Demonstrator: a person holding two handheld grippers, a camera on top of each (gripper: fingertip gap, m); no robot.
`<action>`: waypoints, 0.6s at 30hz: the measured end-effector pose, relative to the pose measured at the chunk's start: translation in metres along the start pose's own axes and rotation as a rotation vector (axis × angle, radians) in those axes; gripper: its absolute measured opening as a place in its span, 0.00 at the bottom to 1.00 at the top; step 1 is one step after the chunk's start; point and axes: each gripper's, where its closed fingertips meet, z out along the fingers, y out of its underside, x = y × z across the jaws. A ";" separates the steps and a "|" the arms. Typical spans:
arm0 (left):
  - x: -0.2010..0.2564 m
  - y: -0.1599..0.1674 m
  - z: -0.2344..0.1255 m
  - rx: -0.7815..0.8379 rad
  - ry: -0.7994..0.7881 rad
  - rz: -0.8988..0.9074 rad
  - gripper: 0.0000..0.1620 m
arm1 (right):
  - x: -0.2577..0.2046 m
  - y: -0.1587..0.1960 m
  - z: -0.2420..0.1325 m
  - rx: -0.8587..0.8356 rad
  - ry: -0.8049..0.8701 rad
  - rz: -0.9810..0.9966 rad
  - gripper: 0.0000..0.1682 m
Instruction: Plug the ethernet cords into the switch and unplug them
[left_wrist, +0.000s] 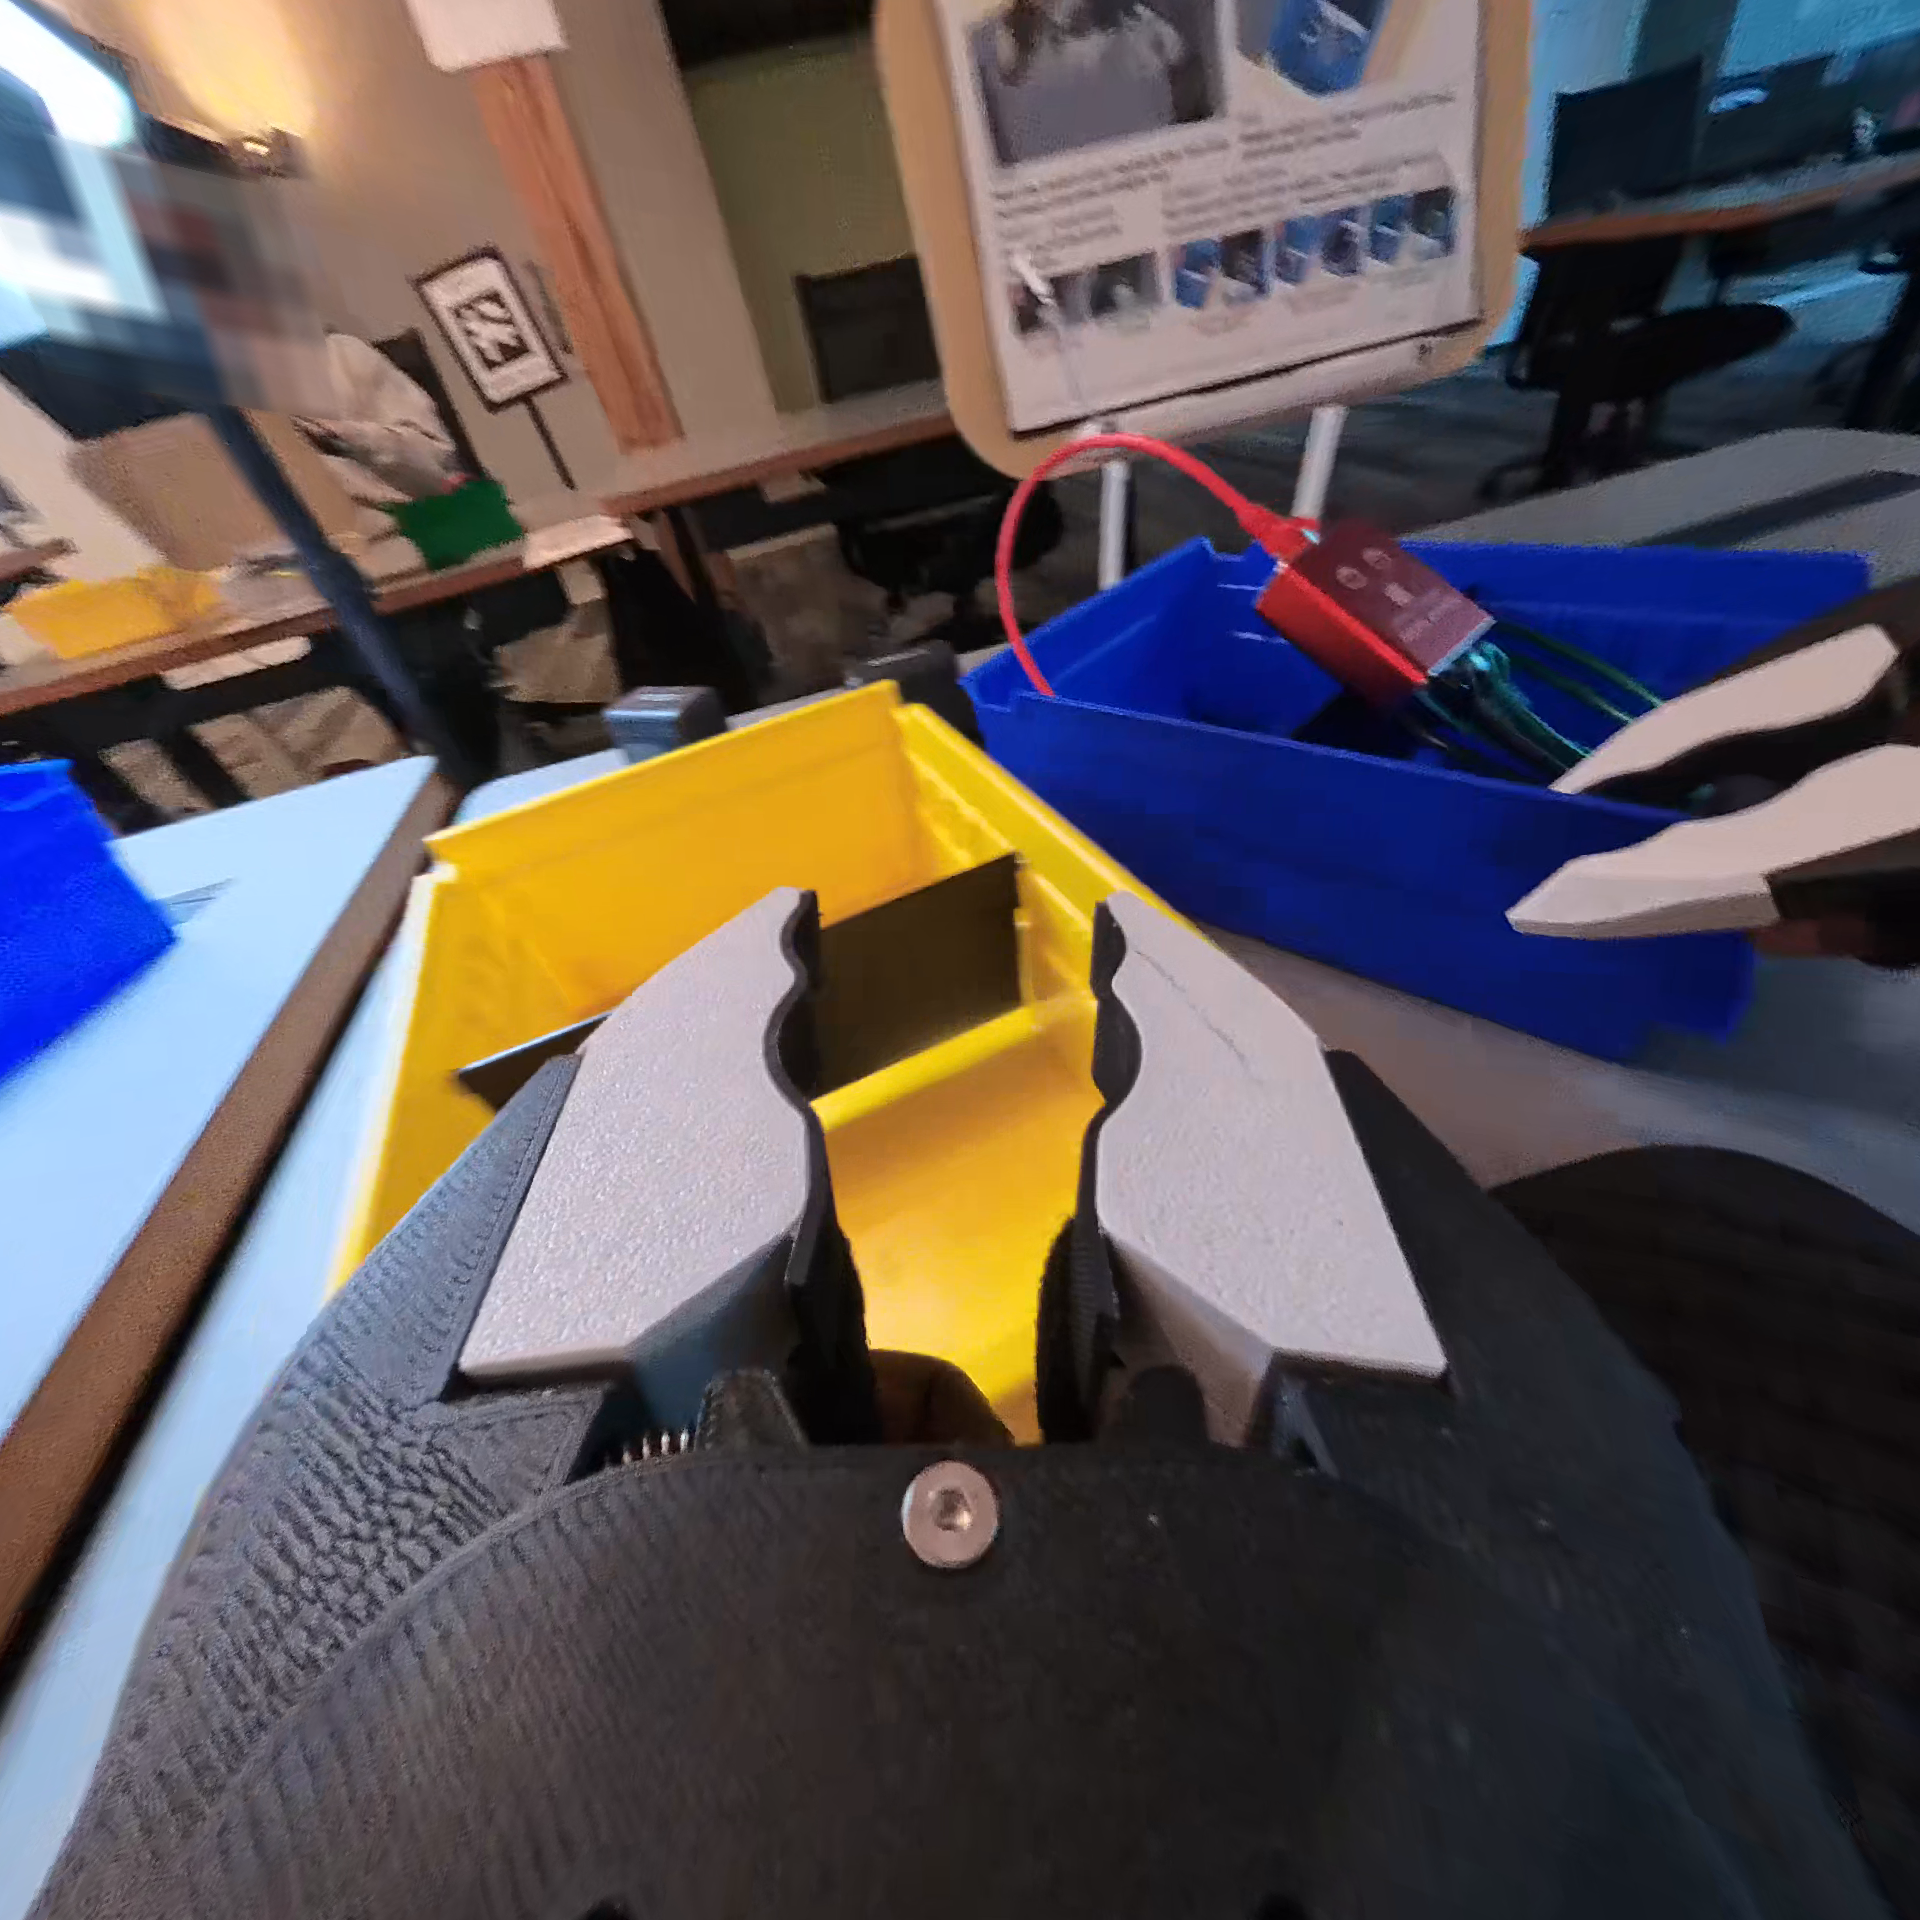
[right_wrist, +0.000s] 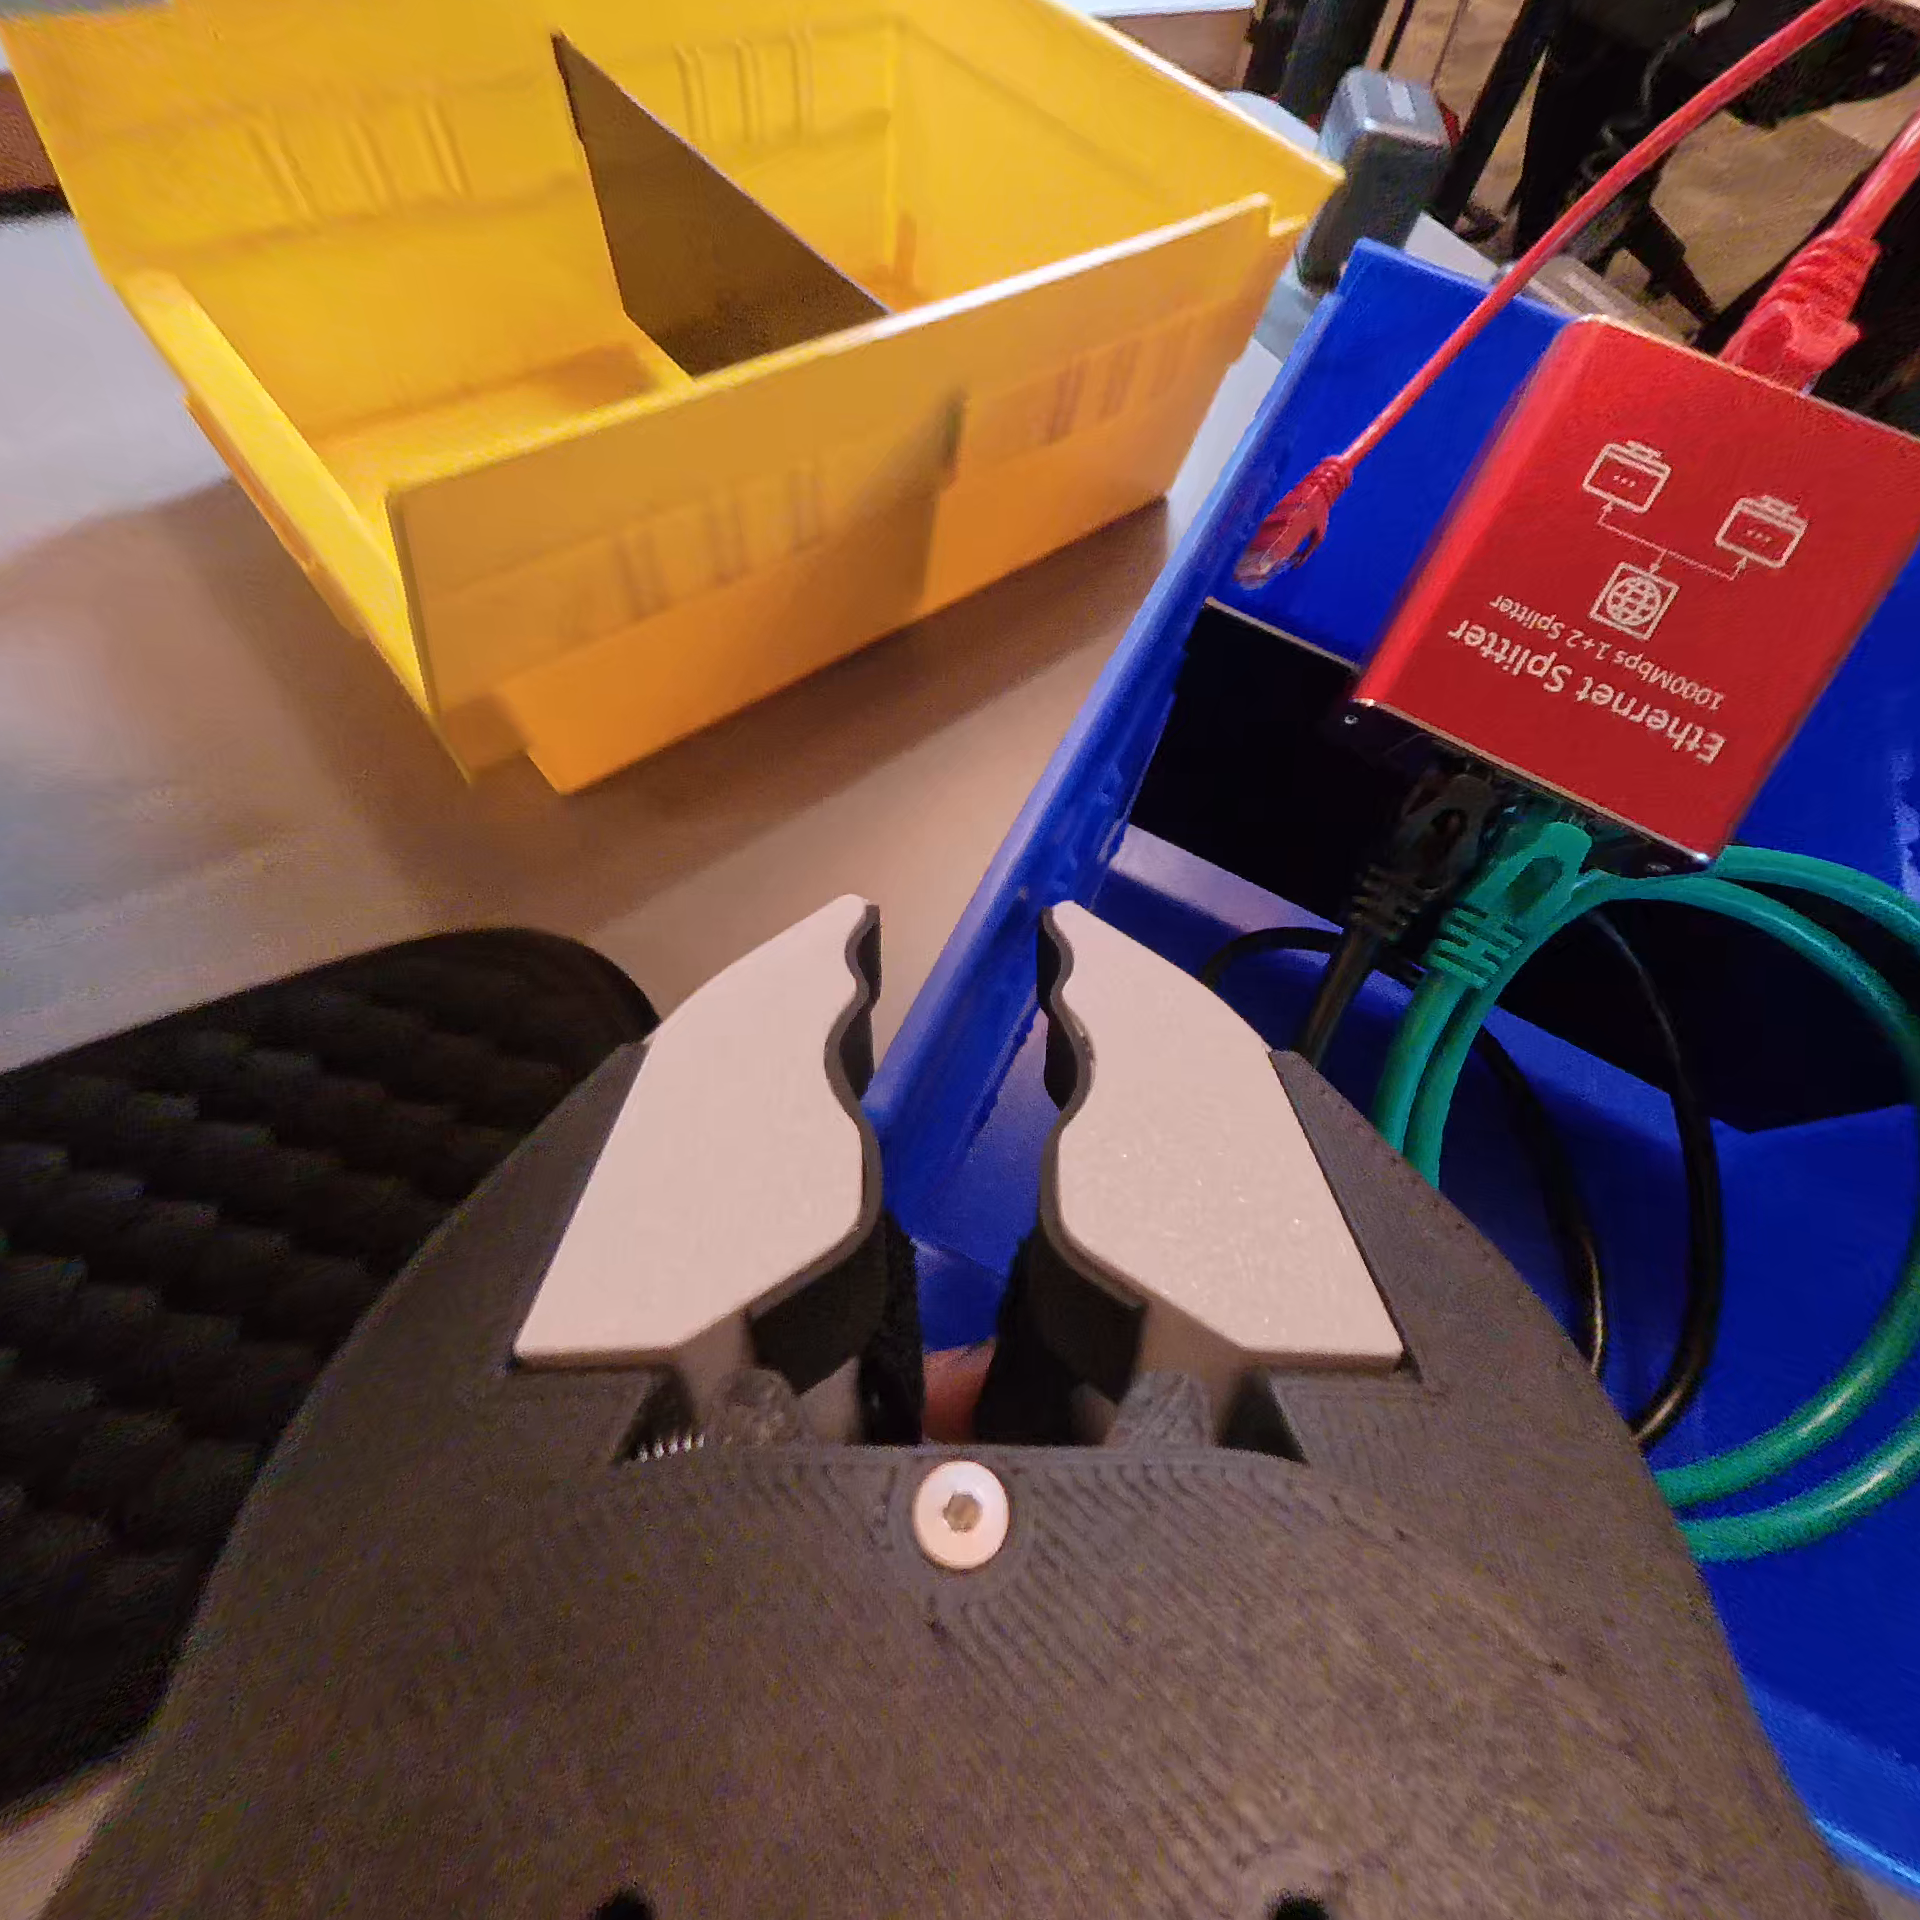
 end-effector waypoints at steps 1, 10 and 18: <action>-0.012 0.000 -0.005 0.003 -0.037 -0.001 0.31 | -0.003 -0.004 0.005 0.012 -0.006 0.003 0.18; -0.093 0.048 -0.028 -0.149 -0.277 -0.019 0.34 | -0.024 -0.036 0.023 0.161 -0.063 -0.022 0.30; -0.112 0.112 -0.016 -0.244 -0.260 -0.220 0.43 | -0.073 -0.085 0.001 0.470 0.012 -0.126 0.46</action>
